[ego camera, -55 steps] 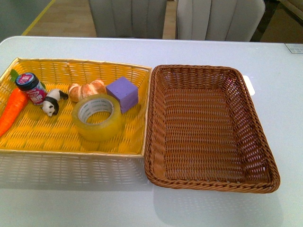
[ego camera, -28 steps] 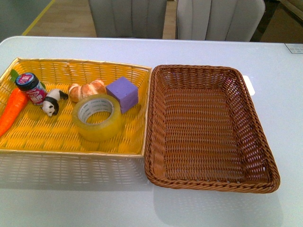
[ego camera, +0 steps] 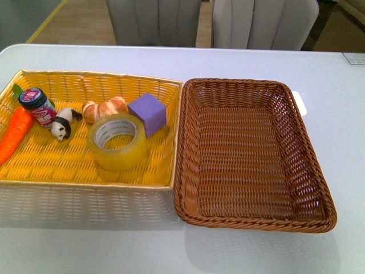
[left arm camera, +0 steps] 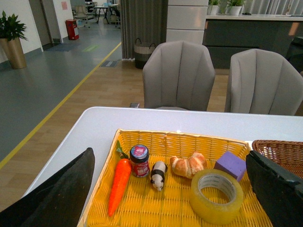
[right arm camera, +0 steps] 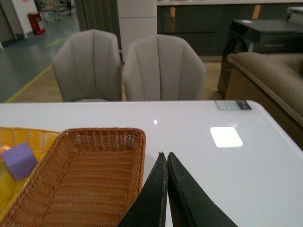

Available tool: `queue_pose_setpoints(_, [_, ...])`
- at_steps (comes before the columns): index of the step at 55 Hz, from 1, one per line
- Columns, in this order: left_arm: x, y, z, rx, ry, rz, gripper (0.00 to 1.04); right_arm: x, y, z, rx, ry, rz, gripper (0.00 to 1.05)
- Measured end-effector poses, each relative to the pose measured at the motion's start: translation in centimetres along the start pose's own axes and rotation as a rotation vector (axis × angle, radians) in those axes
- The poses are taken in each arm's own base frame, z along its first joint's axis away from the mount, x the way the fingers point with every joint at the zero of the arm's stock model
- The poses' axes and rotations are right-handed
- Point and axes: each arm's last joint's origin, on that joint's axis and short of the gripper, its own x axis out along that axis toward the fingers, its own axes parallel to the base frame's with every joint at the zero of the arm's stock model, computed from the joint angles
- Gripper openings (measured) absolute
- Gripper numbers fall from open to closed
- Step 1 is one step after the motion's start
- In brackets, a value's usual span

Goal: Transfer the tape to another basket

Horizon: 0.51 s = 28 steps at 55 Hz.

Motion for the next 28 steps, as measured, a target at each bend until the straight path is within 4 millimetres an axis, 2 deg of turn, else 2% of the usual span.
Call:
queue_pose_setpoints(5, [0.00,0.00,0.00,0.000,0.000,0.000,0.96,0.00,0.00,0.00,0.000,0.000,0.000,0.02])
queue_pose_setpoints(12, [0.00,0.00,0.00,0.000,0.000,0.000,0.96,-0.01,0.00,0.00,-0.001,-0.001,0.000,0.26])
queue_pose_setpoints(18, [0.00,0.00,0.00,0.000,0.000,0.000,0.96,-0.01,0.00,0.00,-0.001,-0.001,0.000,0.43])
queue_pose_setpoints(22, [0.00,0.00,0.00,0.000,0.000,0.000,0.96,-0.01,0.00,0.00,-0.001,-0.001,0.000,0.58])
queue_pose_setpoints(24, [0.03,-0.02,-0.08,-0.042,0.106,-0.064,0.96,-0.01,0.00,0.00,-0.001,0.000,0.000,0.67])
queue_pose_setpoints(25, [0.14,-0.06,-0.03,-0.081,0.219,-0.106,0.96,-0.01,0.00,0.00,-0.001,0.000,0.000,0.73])
queue_pose_setpoints(28, [0.89,-0.14,0.08,-0.148,0.360,-0.141,0.96,-0.01,0.00,0.00,-0.001,0.000,0.001,0.81])
